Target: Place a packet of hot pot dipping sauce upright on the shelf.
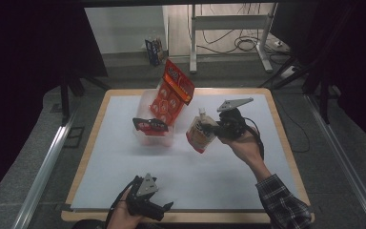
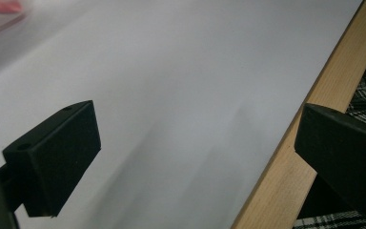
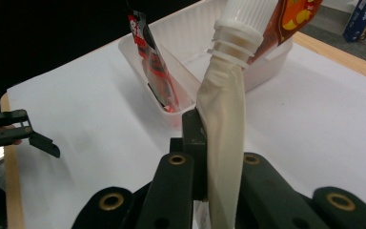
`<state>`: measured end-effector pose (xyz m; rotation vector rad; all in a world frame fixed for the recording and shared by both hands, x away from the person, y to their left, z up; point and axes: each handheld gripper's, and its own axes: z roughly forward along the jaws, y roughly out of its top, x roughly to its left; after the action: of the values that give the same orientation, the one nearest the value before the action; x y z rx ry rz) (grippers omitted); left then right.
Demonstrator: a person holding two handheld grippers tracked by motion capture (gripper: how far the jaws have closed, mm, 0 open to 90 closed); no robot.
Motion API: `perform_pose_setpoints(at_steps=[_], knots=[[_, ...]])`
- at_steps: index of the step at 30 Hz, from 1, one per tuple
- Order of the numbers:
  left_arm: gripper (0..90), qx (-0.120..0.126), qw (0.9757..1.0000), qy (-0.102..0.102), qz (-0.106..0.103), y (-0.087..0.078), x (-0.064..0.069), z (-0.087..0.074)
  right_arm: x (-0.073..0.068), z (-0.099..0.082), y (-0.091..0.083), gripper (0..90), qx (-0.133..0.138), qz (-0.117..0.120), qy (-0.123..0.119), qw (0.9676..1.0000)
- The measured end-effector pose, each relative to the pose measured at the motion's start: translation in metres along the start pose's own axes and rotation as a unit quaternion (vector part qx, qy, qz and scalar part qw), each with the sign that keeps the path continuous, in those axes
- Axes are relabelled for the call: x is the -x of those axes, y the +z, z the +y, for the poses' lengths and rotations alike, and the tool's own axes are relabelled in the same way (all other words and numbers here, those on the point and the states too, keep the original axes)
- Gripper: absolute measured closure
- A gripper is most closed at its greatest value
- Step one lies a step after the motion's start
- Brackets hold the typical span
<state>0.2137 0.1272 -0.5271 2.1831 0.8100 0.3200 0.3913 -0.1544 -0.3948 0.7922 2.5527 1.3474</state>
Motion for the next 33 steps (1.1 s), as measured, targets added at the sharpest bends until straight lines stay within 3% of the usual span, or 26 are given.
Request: perform_pose_setpoints(at_steps=[19,33], knots=[[1.4,-0.003,1.0000,0.000,0.004,0.000,-0.001,-0.001,0.018,0.036,0.043,87.7,-0.024,0.040,-0.034,0.9983],[1.3,-0.007,1.0000,0.003,0.004,0.000,-0.001,-0.002,0.016,0.062,0.069,87.7,-0.061,0.065,-0.077,0.9931]])
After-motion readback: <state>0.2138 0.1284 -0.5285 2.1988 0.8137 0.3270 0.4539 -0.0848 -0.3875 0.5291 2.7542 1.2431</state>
